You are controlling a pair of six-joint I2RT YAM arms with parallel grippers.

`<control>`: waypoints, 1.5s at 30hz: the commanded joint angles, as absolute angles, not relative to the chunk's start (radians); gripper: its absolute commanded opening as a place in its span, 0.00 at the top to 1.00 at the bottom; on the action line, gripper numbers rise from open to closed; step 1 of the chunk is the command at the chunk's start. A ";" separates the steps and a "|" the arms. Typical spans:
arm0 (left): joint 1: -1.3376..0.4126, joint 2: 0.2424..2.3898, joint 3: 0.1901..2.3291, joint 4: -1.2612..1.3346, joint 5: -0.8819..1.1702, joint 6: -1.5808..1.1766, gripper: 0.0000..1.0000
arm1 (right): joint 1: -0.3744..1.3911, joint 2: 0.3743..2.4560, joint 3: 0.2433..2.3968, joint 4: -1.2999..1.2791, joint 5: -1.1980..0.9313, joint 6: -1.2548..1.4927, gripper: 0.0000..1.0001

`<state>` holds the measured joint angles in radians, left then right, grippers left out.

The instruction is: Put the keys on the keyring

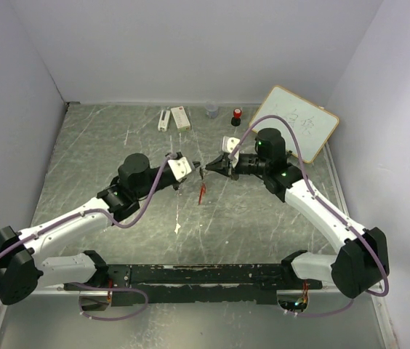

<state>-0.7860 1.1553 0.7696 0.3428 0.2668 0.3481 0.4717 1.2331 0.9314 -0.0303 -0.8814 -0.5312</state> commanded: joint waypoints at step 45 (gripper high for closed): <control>-0.781 1.171 0.729 0.466 0.320 0.486 0.93 | 0.475 1.264 0.994 -0.019 -0.923 -0.482 1.00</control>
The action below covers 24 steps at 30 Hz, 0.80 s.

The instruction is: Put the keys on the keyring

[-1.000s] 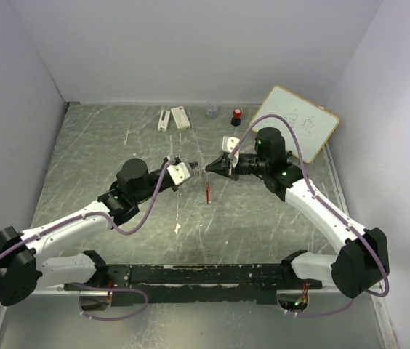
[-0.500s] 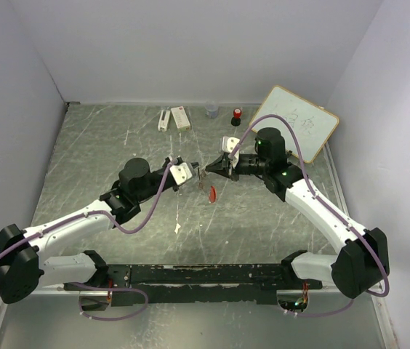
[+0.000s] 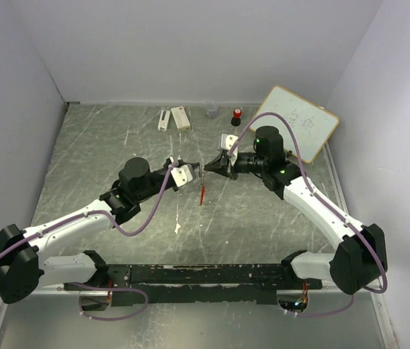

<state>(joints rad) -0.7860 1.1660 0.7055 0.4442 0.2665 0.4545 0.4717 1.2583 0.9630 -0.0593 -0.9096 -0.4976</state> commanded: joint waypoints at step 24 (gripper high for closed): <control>-0.781 1.158 0.724 0.475 0.328 0.542 0.93 | 0.476 1.286 1.034 -0.025 -0.914 -0.467 1.00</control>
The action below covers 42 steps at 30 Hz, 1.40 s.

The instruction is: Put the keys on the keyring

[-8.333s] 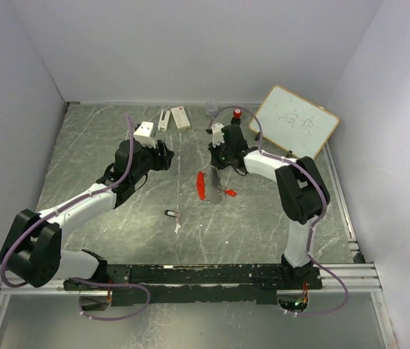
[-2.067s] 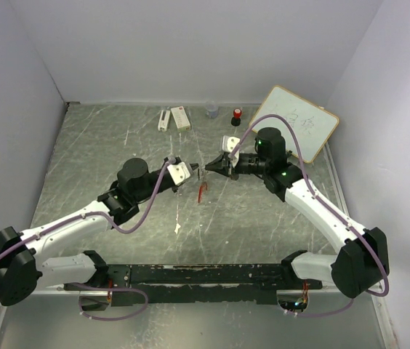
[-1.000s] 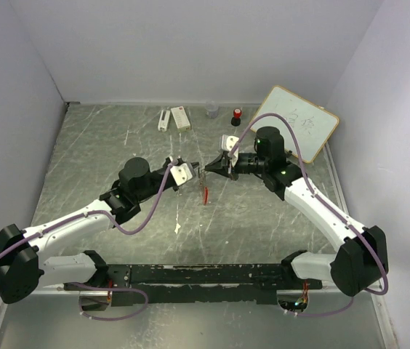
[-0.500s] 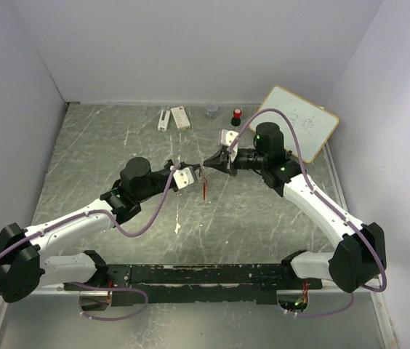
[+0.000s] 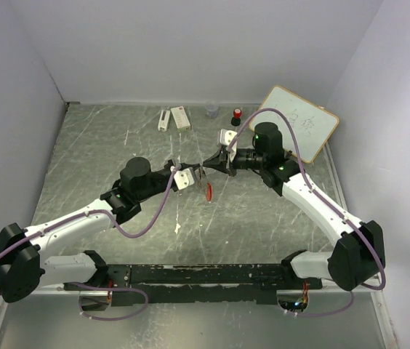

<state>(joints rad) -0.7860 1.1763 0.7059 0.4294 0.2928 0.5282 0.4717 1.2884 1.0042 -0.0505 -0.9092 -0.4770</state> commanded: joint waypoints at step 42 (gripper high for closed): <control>-0.781 1.108 0.721 0.528 -0.008 0.368 0.93 | 0.455 1.181 0.936 0.198 -0.547 -0.135 1.00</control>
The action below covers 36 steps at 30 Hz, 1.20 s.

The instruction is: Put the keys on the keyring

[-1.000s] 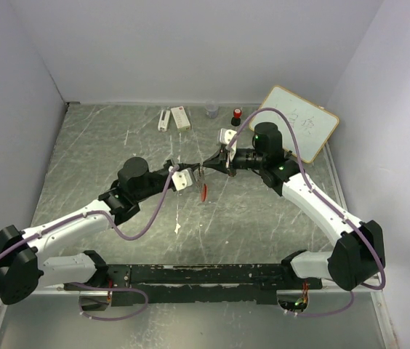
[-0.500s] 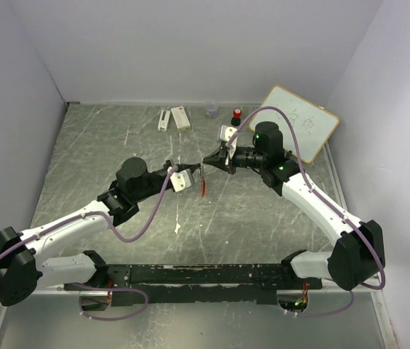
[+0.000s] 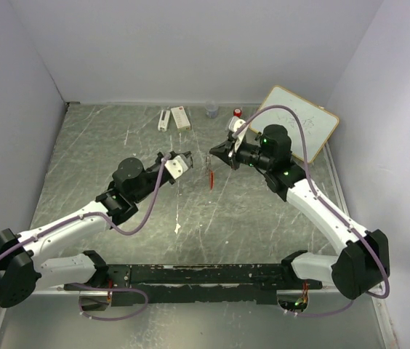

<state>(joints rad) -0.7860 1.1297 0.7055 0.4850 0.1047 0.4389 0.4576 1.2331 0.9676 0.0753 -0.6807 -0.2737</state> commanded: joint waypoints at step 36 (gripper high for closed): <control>-0.781 1.223 0.897 0.471 0.069 0.244 0.93 | 0.489 1.286 1.238 -0.186 0.005 0.421 1.00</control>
